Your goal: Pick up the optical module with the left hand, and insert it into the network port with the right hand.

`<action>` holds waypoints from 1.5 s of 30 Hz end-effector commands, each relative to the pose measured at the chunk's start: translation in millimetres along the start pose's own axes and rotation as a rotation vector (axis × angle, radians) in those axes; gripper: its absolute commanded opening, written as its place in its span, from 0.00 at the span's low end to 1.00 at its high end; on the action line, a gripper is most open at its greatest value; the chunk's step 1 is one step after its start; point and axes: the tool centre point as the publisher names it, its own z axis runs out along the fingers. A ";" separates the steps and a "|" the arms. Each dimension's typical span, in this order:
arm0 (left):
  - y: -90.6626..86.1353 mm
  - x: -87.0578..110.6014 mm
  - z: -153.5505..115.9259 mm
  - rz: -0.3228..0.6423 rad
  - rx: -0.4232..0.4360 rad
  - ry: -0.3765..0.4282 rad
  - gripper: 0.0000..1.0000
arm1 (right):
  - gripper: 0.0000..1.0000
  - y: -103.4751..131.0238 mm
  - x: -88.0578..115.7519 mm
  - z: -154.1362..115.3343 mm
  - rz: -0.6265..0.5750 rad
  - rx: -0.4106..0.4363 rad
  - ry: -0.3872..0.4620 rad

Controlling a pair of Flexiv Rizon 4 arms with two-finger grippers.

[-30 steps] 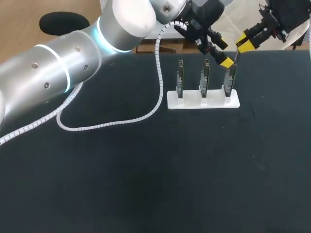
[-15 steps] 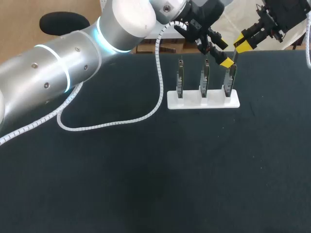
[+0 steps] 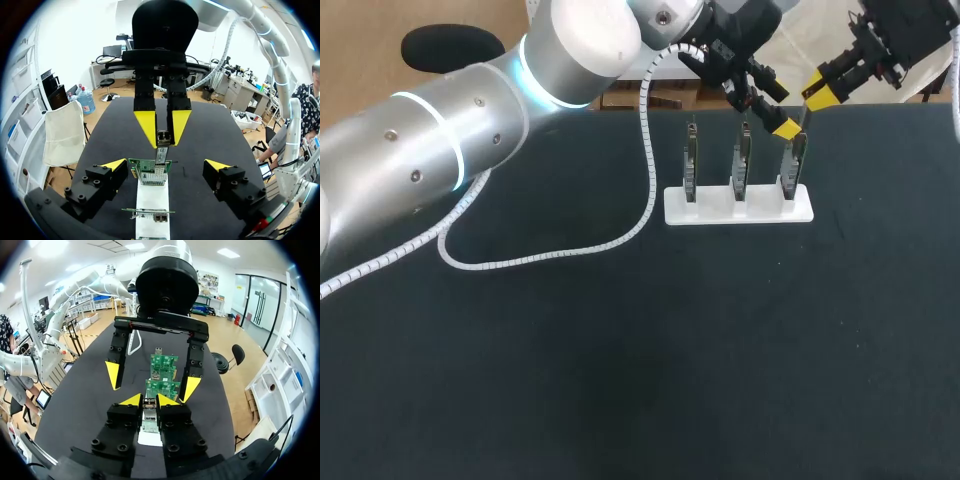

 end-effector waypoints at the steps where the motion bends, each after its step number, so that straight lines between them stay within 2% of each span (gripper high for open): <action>1: -1.0 -0.2 -0.3 -0.001 -0.002 0.003 1.00 | 0.00 -0.5 0.6 1.8 0.002 0.002 0.001; 45: -1.0 -0.2 -0.3 -0.001 -0.002 0.003 1.00 | 0.00 6.0 -1.0 0.6 0.025 0.055 -0.005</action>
